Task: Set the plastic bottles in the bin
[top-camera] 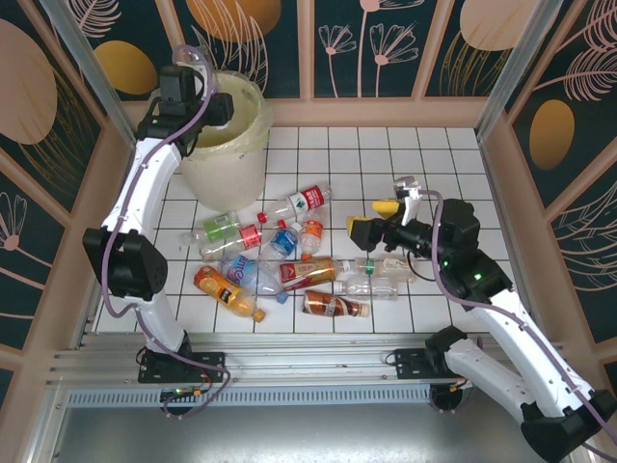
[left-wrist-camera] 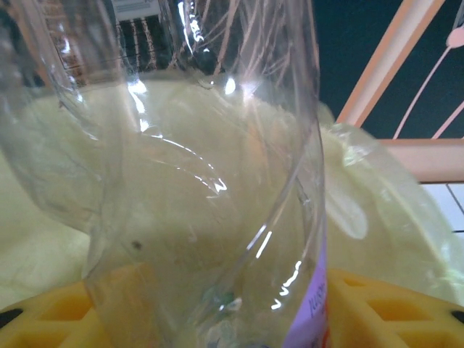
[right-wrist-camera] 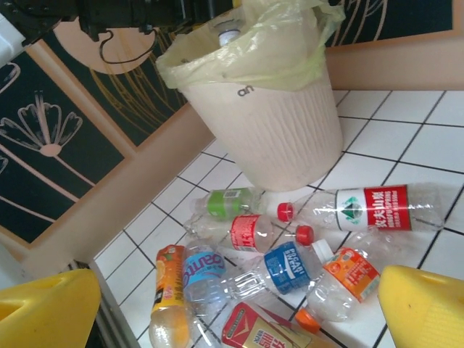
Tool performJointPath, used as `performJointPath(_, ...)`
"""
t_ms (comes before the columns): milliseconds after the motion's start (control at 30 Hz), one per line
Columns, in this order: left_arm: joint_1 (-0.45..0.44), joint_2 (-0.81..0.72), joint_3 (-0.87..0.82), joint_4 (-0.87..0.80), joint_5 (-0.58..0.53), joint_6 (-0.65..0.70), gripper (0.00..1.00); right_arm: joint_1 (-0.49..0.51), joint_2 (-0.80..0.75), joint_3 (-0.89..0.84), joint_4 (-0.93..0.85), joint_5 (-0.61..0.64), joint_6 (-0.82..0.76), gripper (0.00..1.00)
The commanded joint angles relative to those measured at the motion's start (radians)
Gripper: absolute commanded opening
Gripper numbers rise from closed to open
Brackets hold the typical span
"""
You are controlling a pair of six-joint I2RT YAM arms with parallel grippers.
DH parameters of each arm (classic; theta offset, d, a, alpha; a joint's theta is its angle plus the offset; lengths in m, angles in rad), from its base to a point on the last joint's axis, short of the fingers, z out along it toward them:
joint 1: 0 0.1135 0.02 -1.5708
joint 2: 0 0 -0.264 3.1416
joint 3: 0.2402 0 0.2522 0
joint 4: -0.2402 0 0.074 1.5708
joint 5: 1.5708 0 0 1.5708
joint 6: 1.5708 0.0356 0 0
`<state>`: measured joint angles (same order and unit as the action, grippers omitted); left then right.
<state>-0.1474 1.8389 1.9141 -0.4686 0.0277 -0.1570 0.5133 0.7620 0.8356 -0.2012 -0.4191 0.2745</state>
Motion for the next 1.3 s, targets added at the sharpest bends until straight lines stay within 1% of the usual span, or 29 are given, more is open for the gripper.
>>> performJointPath(0,0.021,0.016,-0.017,-0.005,0.008,0.015,0.6,0.008,0.014,-0.006,-0.029,0.075,0.031,0.99)
performJointPath(133,0.026,0.035,-0.017,-0.022,0.026,0.011,0.61,0.008,0.028,-0.005,-0.056,0.128,0.048,0.99)
performJointPath(433,0.026,0.052,-0.018,-0.044,0.046,-0.001,0.67,0.008,0.032,-0.015,-0.07,0.165,0.079,0.99)
performJointPath(567,0.026,0.043,-0.029,-0.037,0.047,-0.007,0.71,0.008,0.035,-0.019,-0.103,0.204,0.105,0.99)
performJointPath(733,0.027,0.014,-0.031,-0.018,0.057,-0.018,0.78,0.007,0.036,-0.032,-0.16,0.294,0.154,0.99)
performJointPath(933,0.026,-0.102,-0.121,0.077,0.102,-0.035,0.9,0.007,0.026,-0.084,-0.215,0.411,0.272,0.99)
performJointPath(1033,0.026,-0.202,-0.207,0.155,0.124,-0.035,0.98,0.004,0.013,-0.114,-0.237,0.466,0.329,0.99)
performJointPath(1167,0.025,-0.317,-0.322,0.231,0.191,-0.035,0.99,0.0,-0.001,-0.148,-0.293,0.573,0.402,0.99)
performJointPath(1267,0.023,-0.389,-0.392,0.275,0.255,-0.053,0.99,-0.009,-0.013,-0.171,-0.344,0.63,0.458,0.99)
